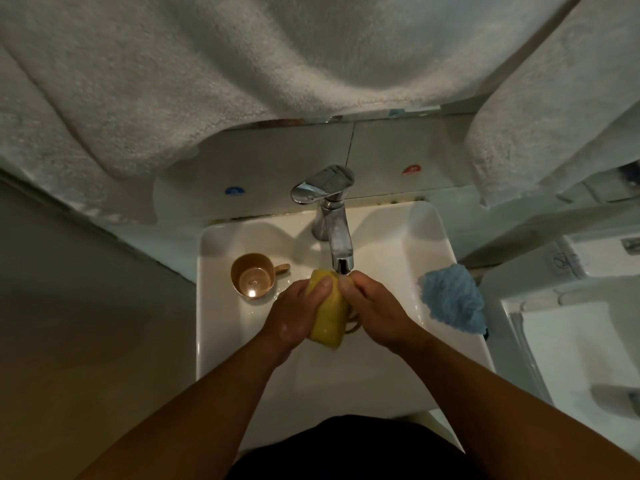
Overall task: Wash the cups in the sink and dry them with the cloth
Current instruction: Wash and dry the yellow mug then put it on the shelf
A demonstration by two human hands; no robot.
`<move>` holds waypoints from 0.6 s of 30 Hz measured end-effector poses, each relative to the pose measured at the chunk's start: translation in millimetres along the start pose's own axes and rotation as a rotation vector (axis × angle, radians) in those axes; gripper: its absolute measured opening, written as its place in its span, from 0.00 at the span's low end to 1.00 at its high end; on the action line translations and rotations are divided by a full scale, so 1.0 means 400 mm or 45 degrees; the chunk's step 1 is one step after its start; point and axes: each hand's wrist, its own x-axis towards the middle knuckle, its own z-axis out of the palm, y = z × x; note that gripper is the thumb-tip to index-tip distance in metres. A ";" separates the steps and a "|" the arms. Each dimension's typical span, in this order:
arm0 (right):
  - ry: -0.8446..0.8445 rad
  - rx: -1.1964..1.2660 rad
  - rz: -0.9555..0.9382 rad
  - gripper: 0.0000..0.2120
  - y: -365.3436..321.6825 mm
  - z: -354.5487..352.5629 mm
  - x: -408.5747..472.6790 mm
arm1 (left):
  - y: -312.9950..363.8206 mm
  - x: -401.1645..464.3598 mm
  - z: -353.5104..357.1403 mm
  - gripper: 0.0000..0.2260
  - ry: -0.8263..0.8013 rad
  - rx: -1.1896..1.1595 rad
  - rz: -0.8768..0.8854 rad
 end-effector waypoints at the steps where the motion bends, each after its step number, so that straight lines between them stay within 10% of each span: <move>1: 0.036 0.027 0.032 0.16 0.001 0.001 0.002 | 0.006 -0.001 0.005 0.32 -0.005 0.023 -0.012; 13: 0.195 -0.050 -0.002 0.20 0.005 0.005 0.001 | 0.024 -0.011 0.033 0.32 0.188 0.535 0.522; 18: 0.158 0.262 -0.012 0.24 0.036 0.014 -0.019 | 0.036 0.004 -0.021 0.37 -0.273 0.359 0.167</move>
